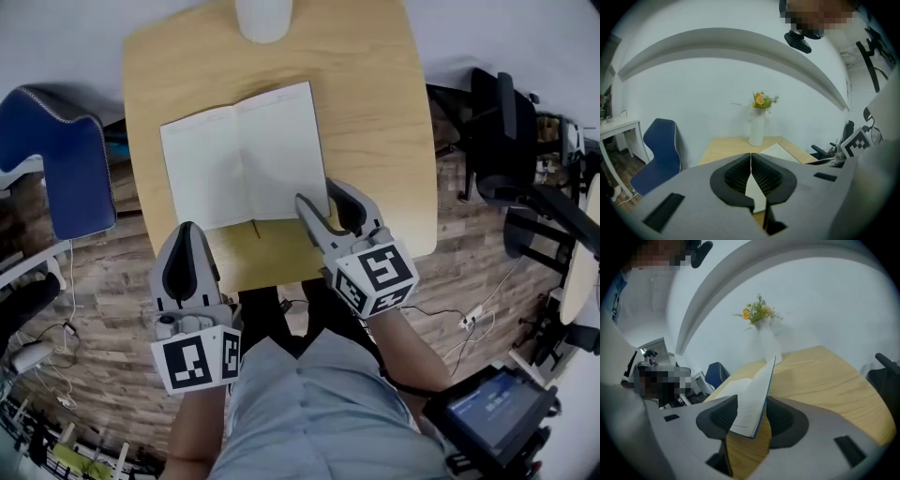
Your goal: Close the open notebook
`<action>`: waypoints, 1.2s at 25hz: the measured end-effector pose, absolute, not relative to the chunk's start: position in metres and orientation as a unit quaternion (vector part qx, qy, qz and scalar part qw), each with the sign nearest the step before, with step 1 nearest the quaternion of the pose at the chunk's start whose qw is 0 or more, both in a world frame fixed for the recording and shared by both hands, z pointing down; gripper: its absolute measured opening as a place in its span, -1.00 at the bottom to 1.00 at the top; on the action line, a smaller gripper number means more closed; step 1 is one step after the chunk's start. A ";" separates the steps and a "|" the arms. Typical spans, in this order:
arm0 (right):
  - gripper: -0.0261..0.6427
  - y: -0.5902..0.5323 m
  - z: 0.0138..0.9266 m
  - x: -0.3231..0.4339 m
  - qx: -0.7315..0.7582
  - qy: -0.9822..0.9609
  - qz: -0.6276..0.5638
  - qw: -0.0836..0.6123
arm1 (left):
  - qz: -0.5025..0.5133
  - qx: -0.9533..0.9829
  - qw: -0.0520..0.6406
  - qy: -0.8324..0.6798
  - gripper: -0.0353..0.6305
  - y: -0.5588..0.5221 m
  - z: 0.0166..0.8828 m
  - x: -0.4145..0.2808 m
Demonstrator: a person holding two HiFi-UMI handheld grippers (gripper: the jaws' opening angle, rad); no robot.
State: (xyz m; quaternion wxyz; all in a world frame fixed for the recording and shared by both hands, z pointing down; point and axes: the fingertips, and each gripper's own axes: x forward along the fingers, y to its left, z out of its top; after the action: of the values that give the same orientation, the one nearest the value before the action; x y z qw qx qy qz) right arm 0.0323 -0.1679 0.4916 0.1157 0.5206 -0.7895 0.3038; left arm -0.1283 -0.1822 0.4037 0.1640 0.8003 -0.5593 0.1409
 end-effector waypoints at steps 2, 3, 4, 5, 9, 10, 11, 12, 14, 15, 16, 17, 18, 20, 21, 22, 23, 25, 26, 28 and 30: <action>-0.34 -0.168 0.482 0.028 0.514 -0.798 0.295 0.113 | 0.133 0.800 0.155 -0.564 -0.83 -0.179 0.393 -0.128; -0.34 -0.168 0.478 0.026 0.510 -0.801 0.292 0.112 | 0.130 0.800 0.151 -0.567 -0.83 -0.177 0.388 -0.129; -0.34 -0.167 0.474 0.023 0.507 -0.805 0.289 0.112 | 0.128 0.799 0.147 -0.569 -0.83 -0.175 0.383 -0.130; -0.34 -0.167 0.470 0.019 0.503 -0.808 0.286 0.112 | 0.125 0.797 0.144 -0.572 -0.83 -0.173 0.378 -0.134; -0.34 -0.164 0.452 -0.004 0.486 -0.824 0.272 0.108 | 0.112 0.790 0.134 -0.588 -0.83 -0.164 0.356 -0.156; -0.34 -0.164 0.448 -0.007 0.482 -0.827 0.270 0.107 | 0.108 0.789 0.130 -0.591 -0.83 -0.163 0.351 -0.159; -0.34 -0.164 0.446 -0.010 0.478 -0.829 0.269 0.106 | 0.105 0.787 0.126 -0.594 -0.83 -0.162 0.346 -0.162; -0.34 -0.163 0.443 -0.012 0.475 -0.832 0.267 0.106 | 0.102 0.786 0.122 -0.597 -0.83 -0.161 0.341 -0.164; -0.34 -0.163 0.438 -0.017 0.470 -0.836 0.264 0.104 | 0.095 0.783 0.114 -0.604 -0.83 -0.159 0.332 -0.172; -0.34 -0.164 0.435 -0.020 0.468 -0.838 0.261 0.103 | 0.091 0.782 0.110 -0.607 -0.83 -0.158 0.327 -0.176; -0.34 -0.165 0.431 -0.023 0.466 -0.840 0.259 0.101 | 0.088 0.780 0.106 -0.611 -0.83 -0.158 0.323 -0.181; -0.34 -0.166 0.428 -0.026 0.464 -0.843 0.256 0.098 | 0.085 0.778 0.103 -0.614 -0.83 -0.158 0.320 -0.185; -0.34 -0.167 0.425 -0.029 0.461 -0.845 0.253 0.095 | 0.083 0.776 0.099 -0.618 -0.83 -0.157 0.317 -0.188; -0.34 -0.168 0.419 -0.034 0.455 -0.850 0.248 0.092 | 0.081 0.771 0.095 -0.624 -0.83 -0.154 0.312 -0.194; -0.34 -0.169 0.417 -0.037 0.452 -0.853 0.246 0.090 | 0.080 0.769 0.094 -0.627 -0.83 -0.153 0.311 -0.196; -0.34 -0.170 0.415 -0.040 0.449 -0.855 0.243 0.089 | 0.080 0.768 0.093 -0.629 -0.83 -0.153 0.310 -0.198; -0.34 -0.171 0.413 -0.043 0.446 -0.857 0.240 0.088 | 0.079 0.766 0.092 -0.631 -0.83 -0.152 0.309 -0.200; -0.34 -0.174 0.409 -0.048 0.441 -0.862 0.235 0.086 | 0.078 0.762 0.092 -0.637 -0.83 -0.150 0.308 -0.206; -0.34 -0.175 0.408 -0.051 0.438 -0.864 0.233 0.086 | 0.078 0.759 0.092 -0.639 -0.83 -0.149 0.308 -0.209; -0.34 -0.177 0.406 -0.057 0.433 -0.867 0.230 0.085 | 0.078 0.755 0.094 -0.645 -0.83 -0.147 0.309 -0.215; -0.34 -0.180 0.403 -0.062 0.428 -0.871 0.225 0.086 | 0.078 0.750 0.095 -0.650 -0.83 -0.147 0.309 -0.219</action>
State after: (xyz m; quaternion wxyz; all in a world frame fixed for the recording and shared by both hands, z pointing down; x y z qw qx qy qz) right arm -0.0623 -0.1799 0.4034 0.0857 0.4283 -0.8711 0.2247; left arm -0.2191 -0.1466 0.3091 0.0946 0.7505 -0.6495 0.0775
